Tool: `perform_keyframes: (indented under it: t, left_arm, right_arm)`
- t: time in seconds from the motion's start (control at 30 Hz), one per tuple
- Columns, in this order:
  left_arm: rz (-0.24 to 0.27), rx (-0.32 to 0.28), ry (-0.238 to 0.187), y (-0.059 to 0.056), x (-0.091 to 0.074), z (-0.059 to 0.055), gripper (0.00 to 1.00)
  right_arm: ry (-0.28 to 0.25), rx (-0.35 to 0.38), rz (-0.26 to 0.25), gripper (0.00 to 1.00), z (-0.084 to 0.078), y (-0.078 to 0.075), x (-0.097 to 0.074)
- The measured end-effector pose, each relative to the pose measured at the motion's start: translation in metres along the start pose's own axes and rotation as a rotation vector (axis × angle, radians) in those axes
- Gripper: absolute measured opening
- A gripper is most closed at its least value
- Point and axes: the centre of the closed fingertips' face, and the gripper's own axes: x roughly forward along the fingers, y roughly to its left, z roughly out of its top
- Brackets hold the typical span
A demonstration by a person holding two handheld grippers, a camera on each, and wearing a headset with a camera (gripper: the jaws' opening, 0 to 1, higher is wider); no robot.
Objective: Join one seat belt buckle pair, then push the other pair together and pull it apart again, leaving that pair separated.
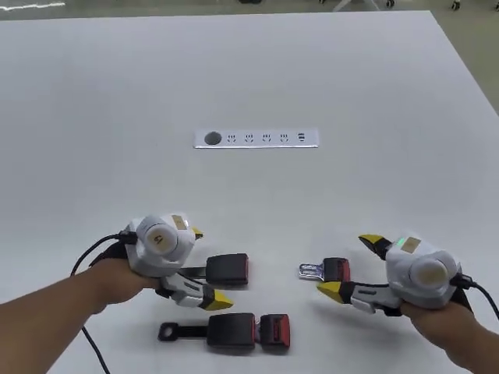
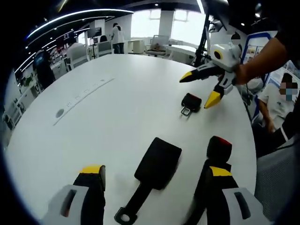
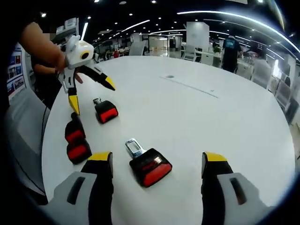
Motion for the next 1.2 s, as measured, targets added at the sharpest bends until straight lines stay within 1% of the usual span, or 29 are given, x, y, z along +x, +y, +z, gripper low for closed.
perform_keyframes:
  t: [0.03,0.1,0.2,0.23,0.27,0.33,0.37,0.4,0.43,0.47,0.57,0.6,0.67,0.73,0.77,0.83,0.87,0.9,0.97,1.0,1.03,1.07,1.1,1.2]
  left_arm:
    - [0.028,-0.02,-0.014,0.004,-0.003,-0.001,0.94]
    - [0.065,-0.057,-0.018,0.007,-0.008,-0.001,0.94]
    - [0.108,-0.073,-0.078,0.009,-0.015,0.007,0.98]
    - [0.125,-0.099,-0.094,0.008,-0.019,0.009,0.99]
    - [0.137,-0.117,-0.101,0.008,-0.021,0.007,1.0]
    - [0.16,-0.127,-0.121,0.009,-0.025,0.006,1.0]
    - [0.172,-0.148,-0.144,0.007,-0.03,0.007,1.0]
    - [0.181,-0.161,-0.155,0.007,-0.033,0.007,1.0]
    - [0.193,-0.184,-0.165,0.008,-0.037,0.004,1.0]
    - [0.202,-0.202,-0.177,0.008,-0.04,0.004,1.0]
    - [0.225,-0.25,-0.218,0.004,-0.051,0.003,1.0]
    - [0.223,-0.26,-0.227,0.0,-0.055,0.001,1.0]
    - [0.233,-0.264,-0.215,-0.009,-0.06,-0.004,1.0]
    - [0.239,-0.272,-0.212,-0.013,-0.066,-0.008,1.0]
    - [0.248,-0.286,-0.22,-0.01,-0.07,-0.013,1.0]
    - [0.262,-0.31,-0.244,-0.012,-0.078,-0.013,1.0]
    - [0.263,-0.318,-0.255,-0.014,-0.081,-0.014,1.0]
    - [0.266,-0.322,-0.259,-0.016,-0.085,-0.017,1.0]
    - [0.275,-0.317,-0.255,-0.021,-0.089,-0.02,1.0]
    - [0.277,-0.316,-0.253,-0.022,-0.091,-0.021,1.0]
    - [0.28,-0.319,-0.252,-0.022,-0.093,-0.025,1.0]
    - [0.283,-0.326,-0.259,-0.023,-0.096,-0.026,1.0]
    - [0.286,-0.331,-0.271,-0.021,-0.099,-0.029,1.0]
    - [0.298,-0.343,-0.283,-0.028,-0.107,-0.032,1.0]
  right_arm:
    - [-0.004,0.004,-0.01,0.78,0.001,0.001,-0.002]
    - [-0.023,0.023,-0.044,0.8,0.005,0.001,-0.006]
    - [-0.039,0.041,-0.084,0.82,0.01,0.003,-0.011]
    - [-0.05,0.053,-0.1,0.82,0.012,0.003,-0.013]
    - [-0.053,0.056,-0.105,0.83,0.014,0.003,-0.014]
    - [-0.074,0.064,-0.13,0.85,0.019,0.006,-0.02]
    - [-0.079,0.065,-0.133,0.86,0.021,0.008,-0.021]
    - [-0.079,0.065,-0.139,0.87,0.02,0.008,-0.022]
    - [-0.08,0.064,-0.147,0.88,0.02,0.009,-0.023]
    - [-0.086,0.063,-0.162,0.88,0.022,0.015,-0.027]
    - [-0.099,0.079,-0.181,0.89,0.024,0.018,-0.034]
    - [-0.104,0.083,-0.186,0.89,0.024,0.019,-0.036]
    - [-0.107,0.086,-0.195,0.89,0.025,0.024,-0.041]
    - [-0.111,0.093,-0.199,0.9,0.026,0.024,-0.043]
    - [-0.111,0.093,-0.201,0.9,0.025,0.027,-0.045]
    - [-0.101,0.089,-0.203,0.91,0.021,0.032,-0.048]
    - [-0.094,0.099,-0.206,0.91,0.018,0.033,-0.05]
    - [-0.094,0.111,-0.212,0.91,0.015,0.034,-0.052]
    - [-0.098,0.117,-0.217,0.92,0.013,0.038,-0.056]
    - [-0.098,0.117,-0.218,0.93,0.012,0.039,-0.057]
    - [-0.099,0.117,-0.22,0.93,0.011,0.041,-0.059]
    - [-0.1,0.118,-0.222,0.93,0.009,0.04,-0.06]
    - [-0.104,0.125,-0.226,0.93,0.008,0.041,-0.062]
    - [-0.108,0.127,-0.233,0.94,0.004,0.043,-0.067]
